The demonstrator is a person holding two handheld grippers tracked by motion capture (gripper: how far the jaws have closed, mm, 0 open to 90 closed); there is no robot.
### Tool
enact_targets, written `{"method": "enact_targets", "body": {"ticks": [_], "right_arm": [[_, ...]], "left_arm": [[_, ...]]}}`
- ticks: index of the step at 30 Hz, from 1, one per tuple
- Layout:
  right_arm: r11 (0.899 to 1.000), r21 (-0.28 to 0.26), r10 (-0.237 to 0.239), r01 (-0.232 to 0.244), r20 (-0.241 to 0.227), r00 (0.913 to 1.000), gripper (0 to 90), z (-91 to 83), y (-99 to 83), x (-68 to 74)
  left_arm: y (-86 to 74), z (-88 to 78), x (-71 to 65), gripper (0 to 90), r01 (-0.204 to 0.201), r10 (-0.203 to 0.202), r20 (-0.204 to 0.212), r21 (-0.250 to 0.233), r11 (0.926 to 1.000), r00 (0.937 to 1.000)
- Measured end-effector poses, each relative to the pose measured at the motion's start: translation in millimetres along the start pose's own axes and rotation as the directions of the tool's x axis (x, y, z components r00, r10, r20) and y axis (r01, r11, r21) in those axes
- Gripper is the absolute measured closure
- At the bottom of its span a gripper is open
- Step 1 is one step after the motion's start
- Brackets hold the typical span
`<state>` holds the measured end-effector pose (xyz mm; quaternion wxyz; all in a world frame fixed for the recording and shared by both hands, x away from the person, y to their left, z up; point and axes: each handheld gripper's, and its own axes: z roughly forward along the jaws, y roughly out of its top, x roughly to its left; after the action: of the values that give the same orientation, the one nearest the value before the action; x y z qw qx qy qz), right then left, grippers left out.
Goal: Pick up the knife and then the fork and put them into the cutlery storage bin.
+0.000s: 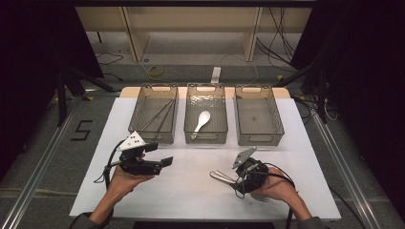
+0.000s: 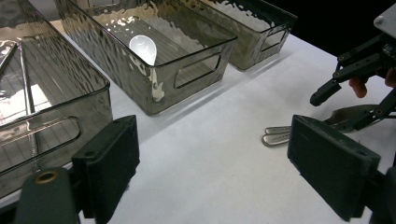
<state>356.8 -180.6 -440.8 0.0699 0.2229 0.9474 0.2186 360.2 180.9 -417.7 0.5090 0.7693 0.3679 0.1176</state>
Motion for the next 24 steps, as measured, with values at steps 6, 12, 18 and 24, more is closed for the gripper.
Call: {"method": "enact_targets", "body": {"ticks": [6, 12, 18, 24], "right_arm": [[1.0, 0.01, -0.007, 0.007, 0.001, 1.0, 47.3, 1.0, 1.5, 0.6], [0.998, 0.043, -0.051, 0.05, -0.001, 0.9987, 50.3, 3.2, 3.5, 3.6], [0.997, 0.07, -0.046, 0.046, -0.003, 0.9989, 52.2, 6.4, 3.5, 2.3], [0.992, 0.117, -0.053, 0.051, 0.019, 0.9984, 56.7, 14.1, 3.8, 3.2]], "left_arm": [[0.2, -0.7, -0.8, 16.1, 0.01, -0.01, 0.006, 0.001, 1.0, 0.9999], [-0.1, 1.4, -4.9, 16.1, -0.003, 0.003, 0.009, 0.014, 0.9999, 1.0], [-0.3, 1.8, -5.0, 16.1, -0.005, 0.005, 0.012, 0.023, 0.9997, 0.9999], [-0.5, 2.3, -5.8, 16.1, -0.015, 0.015, 0.003, 0.029, 0.9995, 0.9999]]}}
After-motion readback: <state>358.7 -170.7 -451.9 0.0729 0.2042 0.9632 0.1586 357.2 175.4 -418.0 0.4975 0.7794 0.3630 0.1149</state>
